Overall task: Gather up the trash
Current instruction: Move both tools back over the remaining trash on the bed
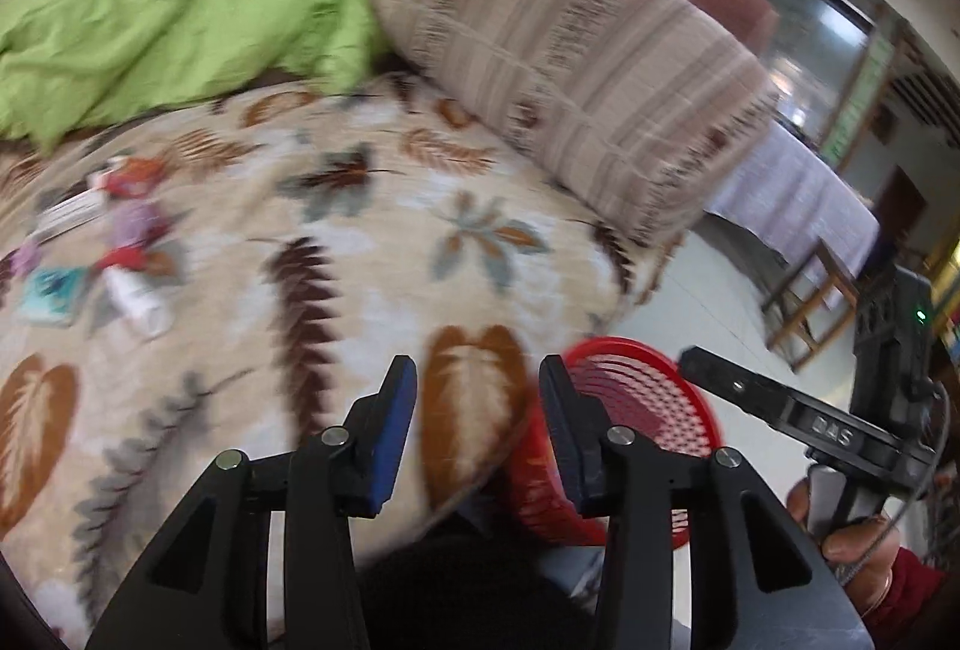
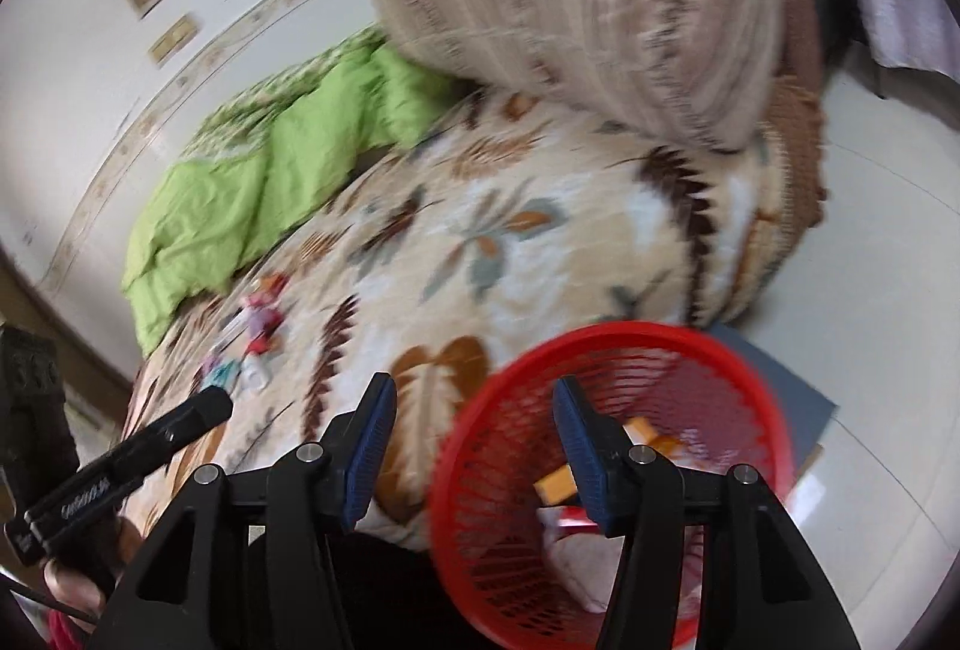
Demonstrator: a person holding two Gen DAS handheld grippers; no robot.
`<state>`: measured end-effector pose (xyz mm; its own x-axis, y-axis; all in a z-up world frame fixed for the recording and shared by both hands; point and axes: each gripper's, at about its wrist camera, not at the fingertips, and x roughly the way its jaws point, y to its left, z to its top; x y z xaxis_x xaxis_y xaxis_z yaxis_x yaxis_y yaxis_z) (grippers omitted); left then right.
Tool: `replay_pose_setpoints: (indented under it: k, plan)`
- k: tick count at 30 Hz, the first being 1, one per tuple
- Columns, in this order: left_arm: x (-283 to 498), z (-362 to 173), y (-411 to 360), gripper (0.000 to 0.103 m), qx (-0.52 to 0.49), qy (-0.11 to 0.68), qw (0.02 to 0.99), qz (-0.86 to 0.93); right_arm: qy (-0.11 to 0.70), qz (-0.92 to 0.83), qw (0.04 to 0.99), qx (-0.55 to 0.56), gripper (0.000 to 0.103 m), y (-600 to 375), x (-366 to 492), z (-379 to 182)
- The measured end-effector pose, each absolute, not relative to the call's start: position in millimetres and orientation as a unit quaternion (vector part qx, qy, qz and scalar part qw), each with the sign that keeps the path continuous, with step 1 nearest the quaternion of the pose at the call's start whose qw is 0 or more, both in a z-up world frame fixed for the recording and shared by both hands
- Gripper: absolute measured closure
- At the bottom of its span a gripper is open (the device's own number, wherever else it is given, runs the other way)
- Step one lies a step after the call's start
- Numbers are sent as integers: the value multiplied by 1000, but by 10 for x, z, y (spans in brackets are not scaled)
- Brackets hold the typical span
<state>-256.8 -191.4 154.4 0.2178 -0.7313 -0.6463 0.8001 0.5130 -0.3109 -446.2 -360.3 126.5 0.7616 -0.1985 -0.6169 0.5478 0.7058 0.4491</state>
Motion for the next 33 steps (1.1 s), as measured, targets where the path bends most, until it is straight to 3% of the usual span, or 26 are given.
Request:
replay_pose_setpoints:
  k: [20, 29, 33]
  plan:
    - [-922, 1026, -256, 60, -50, 413, 883, -216, 375, 0, 907, 192, 45, -2424, -2323, 1175]
    - [-562, 825, 12, 60, -94, 432, 879, -179, 431, 18, 891, 141, 44, -2196, -1030, 860]
    - [-410, 773, 37, 55, -117, 446, 867, -186, 468, 4, 876, 116, 44, -2180, -587, 630]
